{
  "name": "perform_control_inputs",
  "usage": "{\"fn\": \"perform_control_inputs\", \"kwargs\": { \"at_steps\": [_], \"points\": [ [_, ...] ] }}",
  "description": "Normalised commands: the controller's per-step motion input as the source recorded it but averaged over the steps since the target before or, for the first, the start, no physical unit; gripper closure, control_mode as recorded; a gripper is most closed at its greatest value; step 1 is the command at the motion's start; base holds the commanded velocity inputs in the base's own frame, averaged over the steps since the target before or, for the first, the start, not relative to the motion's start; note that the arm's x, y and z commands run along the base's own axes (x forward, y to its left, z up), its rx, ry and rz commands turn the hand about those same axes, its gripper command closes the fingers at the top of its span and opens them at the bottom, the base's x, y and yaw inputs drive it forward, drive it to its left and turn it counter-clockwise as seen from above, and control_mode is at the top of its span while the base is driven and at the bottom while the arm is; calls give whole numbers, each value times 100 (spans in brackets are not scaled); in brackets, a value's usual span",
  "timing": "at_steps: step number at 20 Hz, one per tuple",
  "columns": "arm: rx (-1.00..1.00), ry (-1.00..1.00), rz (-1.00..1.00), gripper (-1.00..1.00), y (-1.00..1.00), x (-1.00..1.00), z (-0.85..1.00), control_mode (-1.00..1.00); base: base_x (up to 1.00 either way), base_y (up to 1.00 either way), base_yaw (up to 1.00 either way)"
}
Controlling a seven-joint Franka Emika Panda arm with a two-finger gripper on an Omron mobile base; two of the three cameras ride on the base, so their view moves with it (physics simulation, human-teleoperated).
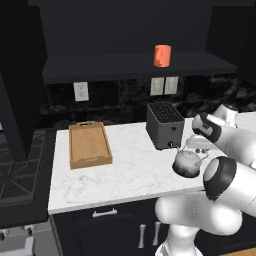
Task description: Pick the kettle from the counter and place it on the tray. Then pick the mug from the cabinet and place it on the tray. Then close the cabinet doors.
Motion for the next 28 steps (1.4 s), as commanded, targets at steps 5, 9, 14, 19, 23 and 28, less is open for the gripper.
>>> {"fn": "perform_control_inputs", "kwargs": {
  "at_steps": [5, 9, 14, 19, 23, 28],
  "points": [
    [0, 0, 1, 100, 59, -29, 16, -100, 0, 0, 0],
    [0, 0, 0, 100, 64, -15, 32, -100, 0, 0, 0],
    [0, 0, 2, 100, 78, 0, 27, -100, 0, 0, 0],
    [1, -2, 5, 100, 87, 4, 19, -100, 0, 0, 0],
    [3, -1, 2, 100, 90, 20, 18, -100, 0, 0, 0],
    [5, 0, 0, 100, 89, 36, 24, -100, 0, 0, 0]
  ]
}}
